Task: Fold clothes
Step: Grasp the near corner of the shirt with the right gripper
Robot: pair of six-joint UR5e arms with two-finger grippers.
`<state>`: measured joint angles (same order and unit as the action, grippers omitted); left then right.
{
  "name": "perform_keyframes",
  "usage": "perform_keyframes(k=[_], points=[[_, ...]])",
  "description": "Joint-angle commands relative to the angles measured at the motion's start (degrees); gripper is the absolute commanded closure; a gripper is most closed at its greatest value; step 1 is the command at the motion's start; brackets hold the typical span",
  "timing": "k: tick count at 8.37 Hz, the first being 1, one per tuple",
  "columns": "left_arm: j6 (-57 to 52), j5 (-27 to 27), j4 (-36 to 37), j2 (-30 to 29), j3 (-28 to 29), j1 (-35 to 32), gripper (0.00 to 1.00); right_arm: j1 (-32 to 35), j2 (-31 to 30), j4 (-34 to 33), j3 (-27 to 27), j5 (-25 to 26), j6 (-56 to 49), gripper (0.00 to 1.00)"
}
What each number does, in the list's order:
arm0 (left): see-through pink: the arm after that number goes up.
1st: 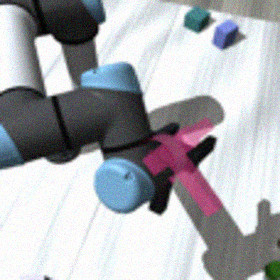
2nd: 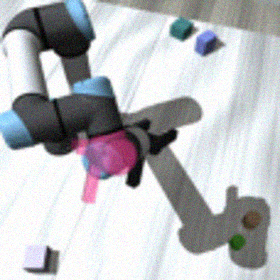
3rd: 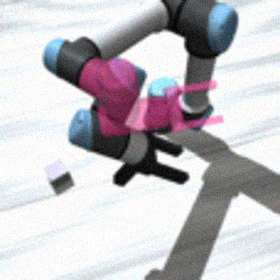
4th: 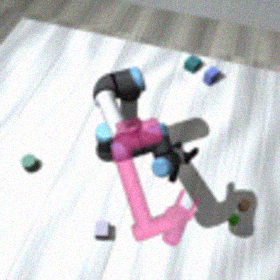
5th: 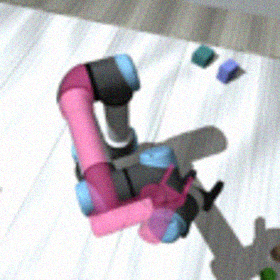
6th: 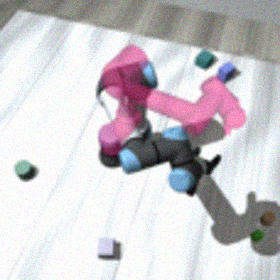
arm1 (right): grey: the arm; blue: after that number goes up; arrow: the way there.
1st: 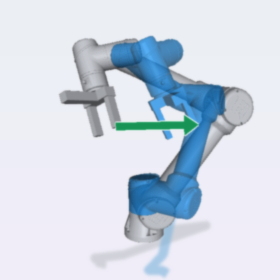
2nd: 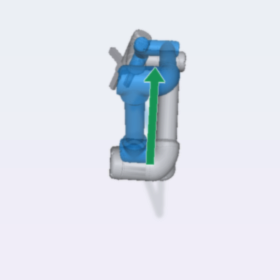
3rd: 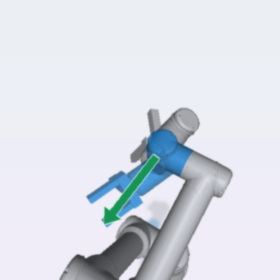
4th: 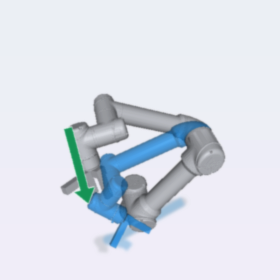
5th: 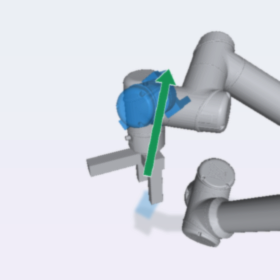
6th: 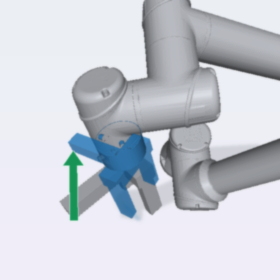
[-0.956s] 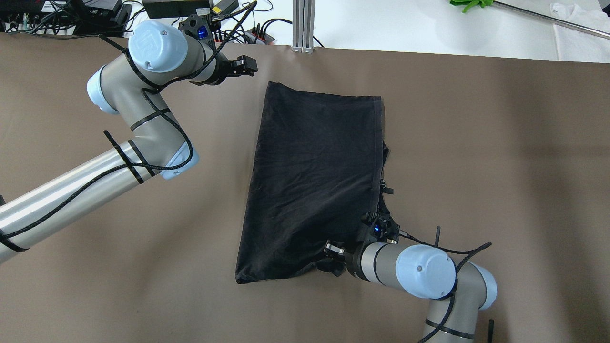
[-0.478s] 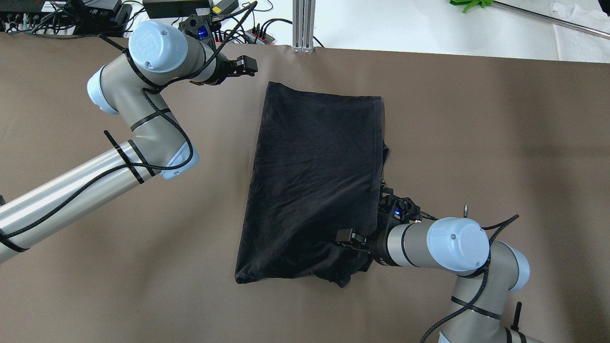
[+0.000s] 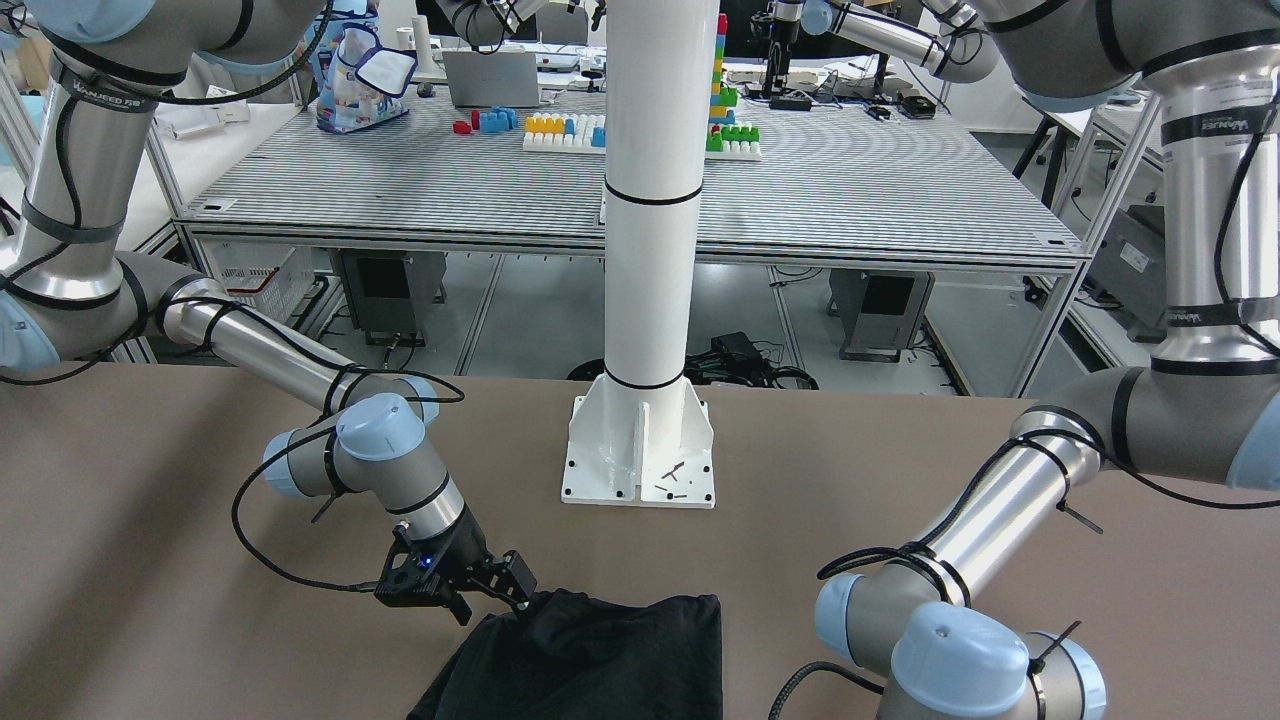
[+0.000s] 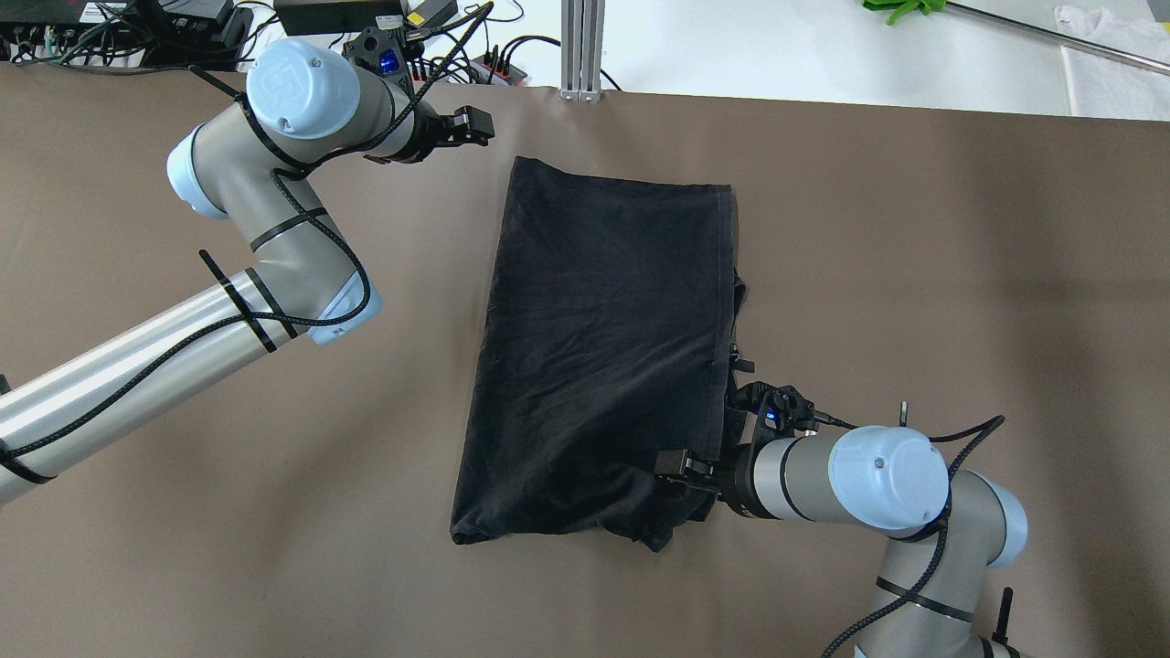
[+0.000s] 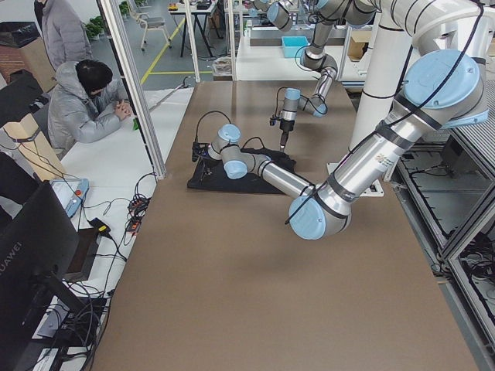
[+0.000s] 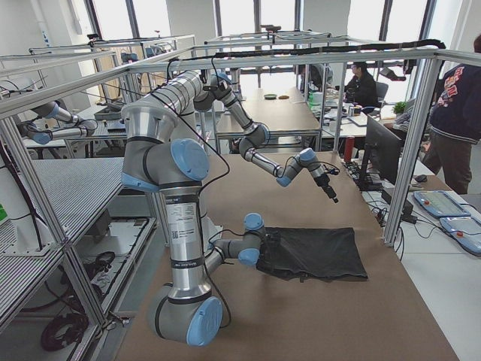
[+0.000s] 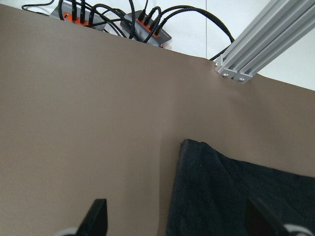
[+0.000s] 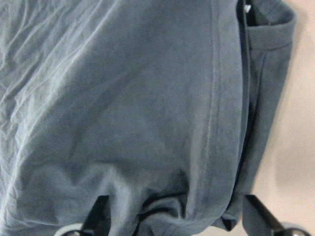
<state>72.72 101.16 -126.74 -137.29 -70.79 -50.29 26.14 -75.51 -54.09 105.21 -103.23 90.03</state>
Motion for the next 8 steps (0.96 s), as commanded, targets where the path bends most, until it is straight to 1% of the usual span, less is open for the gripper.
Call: perform_keyframes(k=[1,3,5,6,7,8], points=[[0.1,0.0,0.0,-0.1,-0.1,0.0,0.0,-1.7,0.5,0.0,-2.3,3.2,0.5,0.06],[0.1,0.0,0.0,-0.1,-0.1,0.0,0.0,-2.1,0.5,0.0,-2.5,3.2,0.5,0.06],[0.0,0.0,0.0,-0.1,0.0,0.0,0.0,-2.1,2.0,0.4,-5.3,3.2,0.5,0.07],[0.0,0.0,0.0,-0.1,0.0,0.0,0.0,-2.1,2.5,0.6,-5.7,3.2,0.6,0.18],[0.0,0.0,0.0,-0.1,0.0,0.0,0.0,-2.1,2.8,0.6,-5.6,3.2,0.8,0.57],[0.0,0.0,0.0,-0.1,0.0,0.0,0.0,-2.1,2.8,0.6,-5.5,3.2,0.8,0.94]])
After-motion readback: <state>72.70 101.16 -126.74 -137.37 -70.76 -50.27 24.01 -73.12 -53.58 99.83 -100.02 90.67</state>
